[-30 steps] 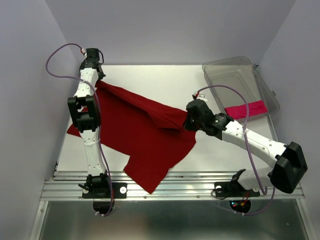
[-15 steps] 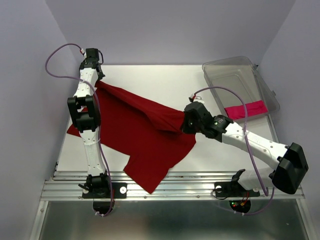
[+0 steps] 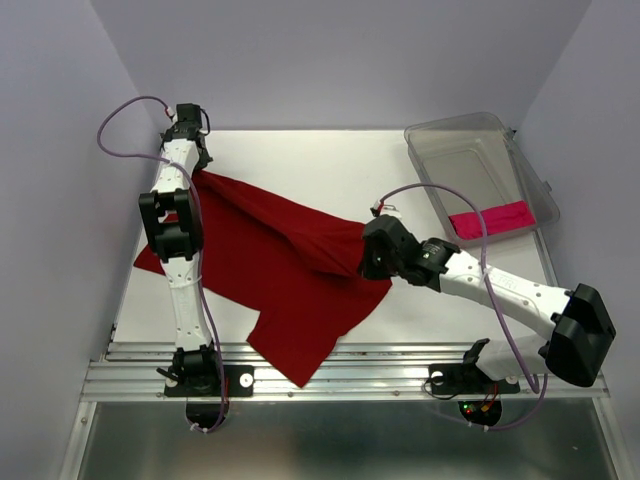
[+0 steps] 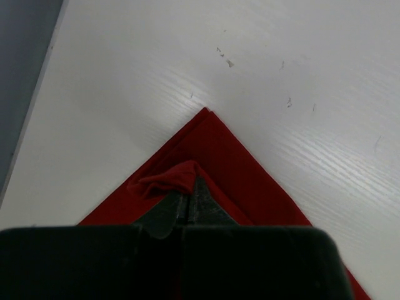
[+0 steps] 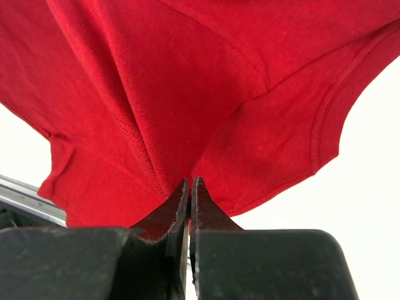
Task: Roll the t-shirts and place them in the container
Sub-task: Fold the T-shirt at the center of the board.
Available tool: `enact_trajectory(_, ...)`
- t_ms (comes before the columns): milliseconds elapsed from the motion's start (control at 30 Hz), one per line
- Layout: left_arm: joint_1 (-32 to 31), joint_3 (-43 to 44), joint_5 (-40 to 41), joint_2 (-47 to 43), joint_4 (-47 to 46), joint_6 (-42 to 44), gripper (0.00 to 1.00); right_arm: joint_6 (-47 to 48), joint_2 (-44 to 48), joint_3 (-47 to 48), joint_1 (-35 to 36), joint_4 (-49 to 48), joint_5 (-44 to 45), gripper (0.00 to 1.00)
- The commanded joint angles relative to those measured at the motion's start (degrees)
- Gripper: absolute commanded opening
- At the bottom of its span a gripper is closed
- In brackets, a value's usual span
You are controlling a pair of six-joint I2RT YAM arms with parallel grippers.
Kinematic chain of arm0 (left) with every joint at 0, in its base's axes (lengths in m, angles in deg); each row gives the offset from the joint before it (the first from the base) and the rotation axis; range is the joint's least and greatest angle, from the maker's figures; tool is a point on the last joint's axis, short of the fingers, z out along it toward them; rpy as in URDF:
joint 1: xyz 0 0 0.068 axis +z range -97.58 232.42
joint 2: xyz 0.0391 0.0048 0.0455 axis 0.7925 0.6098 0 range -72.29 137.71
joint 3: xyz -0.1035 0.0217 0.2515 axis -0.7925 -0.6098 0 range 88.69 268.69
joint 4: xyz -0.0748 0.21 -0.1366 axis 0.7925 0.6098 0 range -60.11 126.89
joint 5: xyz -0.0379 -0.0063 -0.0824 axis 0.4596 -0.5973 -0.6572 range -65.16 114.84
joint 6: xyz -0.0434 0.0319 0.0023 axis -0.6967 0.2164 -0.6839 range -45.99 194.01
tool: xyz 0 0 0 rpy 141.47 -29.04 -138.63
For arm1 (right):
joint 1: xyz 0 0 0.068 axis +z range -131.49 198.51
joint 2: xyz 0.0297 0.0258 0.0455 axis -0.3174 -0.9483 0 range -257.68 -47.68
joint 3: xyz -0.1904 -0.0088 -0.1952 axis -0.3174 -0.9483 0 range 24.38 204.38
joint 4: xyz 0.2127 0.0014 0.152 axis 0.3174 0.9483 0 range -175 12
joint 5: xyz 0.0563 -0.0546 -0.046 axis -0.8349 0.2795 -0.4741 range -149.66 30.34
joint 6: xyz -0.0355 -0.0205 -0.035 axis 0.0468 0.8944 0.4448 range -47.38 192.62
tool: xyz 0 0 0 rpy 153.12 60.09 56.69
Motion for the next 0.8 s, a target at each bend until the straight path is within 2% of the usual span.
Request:
enact_trajectory(0, 0.9, 2.71, 2.21, -1.83, 1.76, -0.07, 0.0, -0.74, -0.41, -1.09, 1.0, 0.41, -0.83, 0.01)
enact_trajectory(267, 1.86, -1.69, 3.97, -4.11, 3.26, -1.04, 0.0, -1.0, -0.23, -2.33, 2.05, -0.56, -1.27, 0.01)
enact_trajectory(767, 2.48, 1.48, 3.09, -2.36, 5.81, -2.18, 0.0, 0.84, -0.41, -3.91, 3.11, -1.08, -4.6, 0.01)
